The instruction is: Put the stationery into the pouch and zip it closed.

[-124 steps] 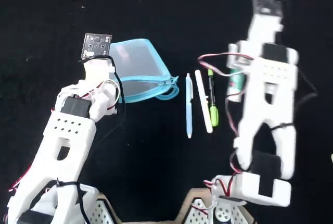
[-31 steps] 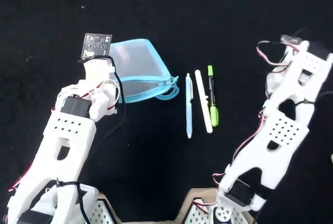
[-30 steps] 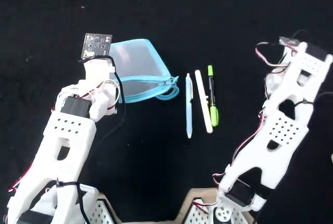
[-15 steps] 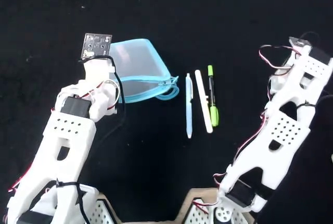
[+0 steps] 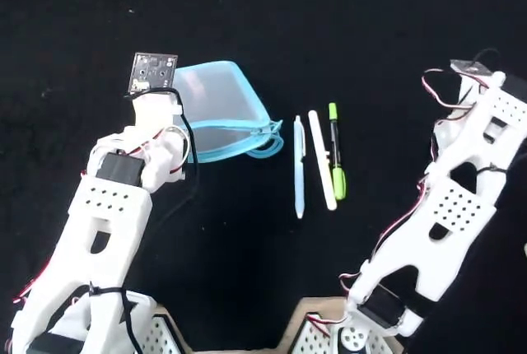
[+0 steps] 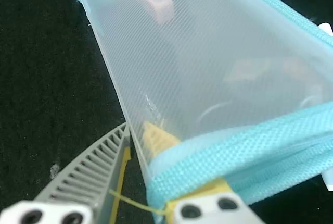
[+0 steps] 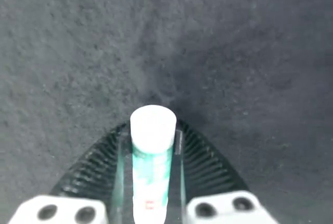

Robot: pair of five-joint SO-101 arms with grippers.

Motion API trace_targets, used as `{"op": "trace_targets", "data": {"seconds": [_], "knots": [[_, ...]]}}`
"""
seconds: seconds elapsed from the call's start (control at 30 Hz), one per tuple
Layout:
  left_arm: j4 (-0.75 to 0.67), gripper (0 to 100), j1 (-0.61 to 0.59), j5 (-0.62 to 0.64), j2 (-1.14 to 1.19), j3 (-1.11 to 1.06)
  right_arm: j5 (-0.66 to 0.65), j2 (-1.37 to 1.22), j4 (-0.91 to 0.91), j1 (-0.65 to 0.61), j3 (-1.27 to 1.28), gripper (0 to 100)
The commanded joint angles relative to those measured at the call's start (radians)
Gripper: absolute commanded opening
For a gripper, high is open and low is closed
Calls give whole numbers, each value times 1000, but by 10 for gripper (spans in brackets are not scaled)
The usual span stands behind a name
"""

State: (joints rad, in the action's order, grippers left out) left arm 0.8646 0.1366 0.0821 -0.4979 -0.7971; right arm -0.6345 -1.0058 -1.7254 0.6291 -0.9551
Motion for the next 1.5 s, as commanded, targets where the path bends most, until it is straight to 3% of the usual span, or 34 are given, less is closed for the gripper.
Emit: {"op": "trace_targets", "data": {"seconds": [0.0, 0.37, 0.63, 0.9, 1.07, 1.23, 1.47], "knots": [[8, 30, 7, 3, 15, -62, -12, 90, -28, 9, 30, 11], [9, 30, 7, 5, 15, -62, -9, 85, 9, 0, 25, 17], [12, 30, 7, 5, 15, -62, 97, 84, -32, -60, 21, 238], [12, 30, 7, 5, 15, -62, 166, 84, -26, -58, 25, 215], [12, 30, 7, 5, 15, -62, 282, 84, -26, -58, 18, 209], [11, 30, 7, 5, 15, -70, 273, 85, -26, -61, 16, 5], [11, 30, 7, 5, 15, -73, 302, 185, -35, -21, -67, 10]]}}
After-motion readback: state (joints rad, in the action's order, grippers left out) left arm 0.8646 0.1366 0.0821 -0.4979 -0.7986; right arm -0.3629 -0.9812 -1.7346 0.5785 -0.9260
